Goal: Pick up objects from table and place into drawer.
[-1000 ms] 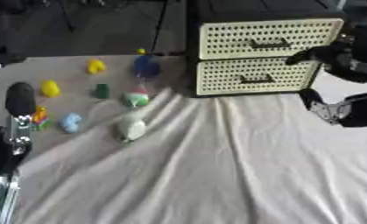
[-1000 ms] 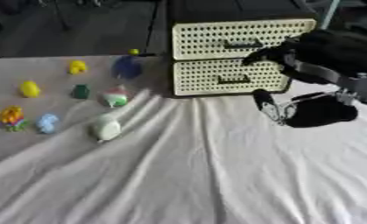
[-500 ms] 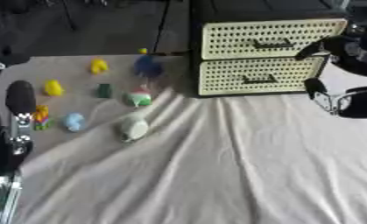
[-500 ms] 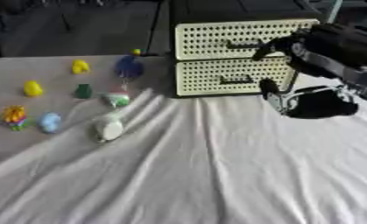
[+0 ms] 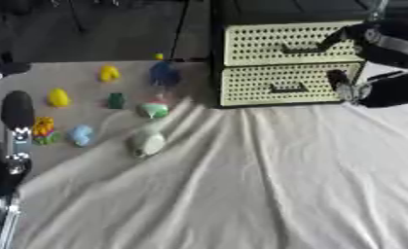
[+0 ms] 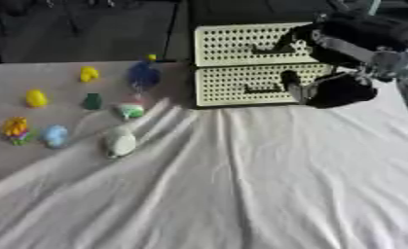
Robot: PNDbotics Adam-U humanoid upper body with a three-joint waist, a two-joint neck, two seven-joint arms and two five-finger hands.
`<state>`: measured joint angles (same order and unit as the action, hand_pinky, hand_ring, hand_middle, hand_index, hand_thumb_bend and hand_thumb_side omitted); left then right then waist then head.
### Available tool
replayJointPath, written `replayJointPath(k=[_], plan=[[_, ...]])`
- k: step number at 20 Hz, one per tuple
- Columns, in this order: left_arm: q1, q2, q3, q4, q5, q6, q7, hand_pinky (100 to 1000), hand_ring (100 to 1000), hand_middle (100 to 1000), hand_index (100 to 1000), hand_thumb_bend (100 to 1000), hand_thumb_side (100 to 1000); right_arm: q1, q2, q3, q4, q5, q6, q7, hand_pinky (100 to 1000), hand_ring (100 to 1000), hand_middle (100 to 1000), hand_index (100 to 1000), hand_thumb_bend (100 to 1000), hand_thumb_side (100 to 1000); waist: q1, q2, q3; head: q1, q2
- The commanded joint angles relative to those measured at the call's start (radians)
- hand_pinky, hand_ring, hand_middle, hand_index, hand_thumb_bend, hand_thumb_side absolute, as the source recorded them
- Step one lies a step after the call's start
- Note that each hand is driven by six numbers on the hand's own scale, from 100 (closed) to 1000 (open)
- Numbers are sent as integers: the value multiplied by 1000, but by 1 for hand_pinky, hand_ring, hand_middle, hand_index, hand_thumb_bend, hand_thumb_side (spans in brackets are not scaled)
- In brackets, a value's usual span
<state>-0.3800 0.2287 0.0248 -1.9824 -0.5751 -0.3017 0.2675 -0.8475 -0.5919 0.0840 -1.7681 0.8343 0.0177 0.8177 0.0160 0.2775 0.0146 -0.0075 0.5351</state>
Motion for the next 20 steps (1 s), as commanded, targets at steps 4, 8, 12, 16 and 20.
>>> replayJointPath(k=[4,8,12,16,20], plan=[[-6,6,-5,-18,8,-2,-7,716,874,861,951,280,952,-71,10,0,148,44,2,-16,100,100,100,879,100,340,-3,-23,8,-11,5],[-5,4,-7,-18,11,-2,-9,715,874,862,953,271,957,-104,21,-4,249,78,7,-51,100,100,100,837,100,313,-2,-21,14,-17,5],[-6,1,-10,-18,15,-3,-11,714,874,862,954,263,962,-125,34,-16,326,107,20,-104,100,100,100,809,100,287,1,-16,21,-24,1],[-6,-2,-12,-18,19,-2,-12,712,874,861,954,251,970,-141,42,-26,373,130,32,-147,100,100,100,809,100,297,4,-10,26,-30,-2],[-6,-4,-14,-18,22,-2,-15,711,874,859,951,249,970,-155,45,-34,411,134,41,-179,100,100,100,809,100,295,5,-5,28,-35,-7]])
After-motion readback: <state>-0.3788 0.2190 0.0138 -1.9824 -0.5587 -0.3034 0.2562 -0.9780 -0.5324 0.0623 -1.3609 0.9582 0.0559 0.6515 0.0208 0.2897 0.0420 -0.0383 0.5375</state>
